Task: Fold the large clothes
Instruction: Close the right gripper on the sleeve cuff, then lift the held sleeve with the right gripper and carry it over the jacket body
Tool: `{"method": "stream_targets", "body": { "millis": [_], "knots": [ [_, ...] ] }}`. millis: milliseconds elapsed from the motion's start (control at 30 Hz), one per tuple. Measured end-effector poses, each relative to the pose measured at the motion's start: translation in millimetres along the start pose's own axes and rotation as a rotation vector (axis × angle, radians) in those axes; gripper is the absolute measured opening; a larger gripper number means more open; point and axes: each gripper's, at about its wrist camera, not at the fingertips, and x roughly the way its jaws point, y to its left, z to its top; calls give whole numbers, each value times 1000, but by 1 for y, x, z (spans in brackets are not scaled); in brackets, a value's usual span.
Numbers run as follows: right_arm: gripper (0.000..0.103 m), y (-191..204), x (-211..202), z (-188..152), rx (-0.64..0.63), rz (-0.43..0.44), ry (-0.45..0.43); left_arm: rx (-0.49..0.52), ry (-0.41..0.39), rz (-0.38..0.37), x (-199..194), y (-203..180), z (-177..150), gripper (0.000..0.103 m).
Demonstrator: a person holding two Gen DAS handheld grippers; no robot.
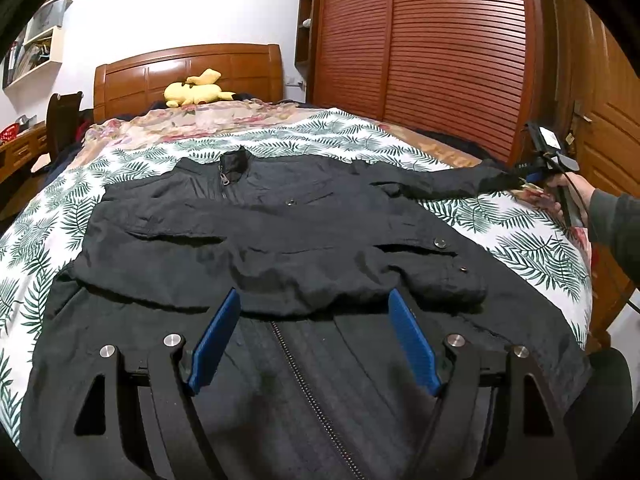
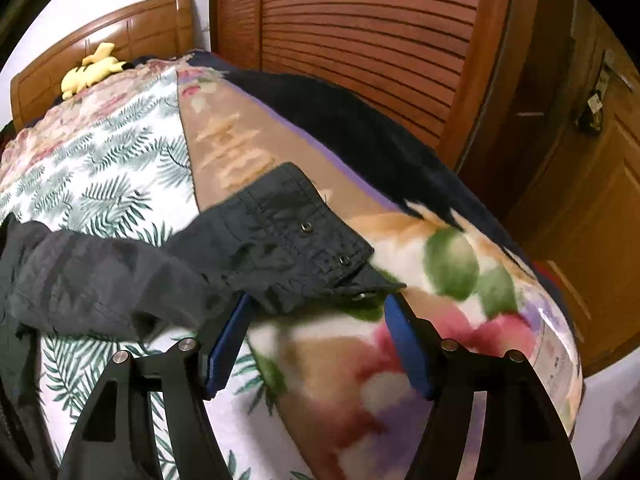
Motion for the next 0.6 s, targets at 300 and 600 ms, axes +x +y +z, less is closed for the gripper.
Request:
{"method": "stream_targets", "body": {
  "millis": [300, 600],
  "knots": [
    [71, -5, 31, -10, 38, 48, 169, -12, -13, -34, -3, 0, 0, 80],
    [3, 27, 4, -10, -130, 56, 31, -25, -26, -44, -8, 3, 1, 90]
  ]
}}
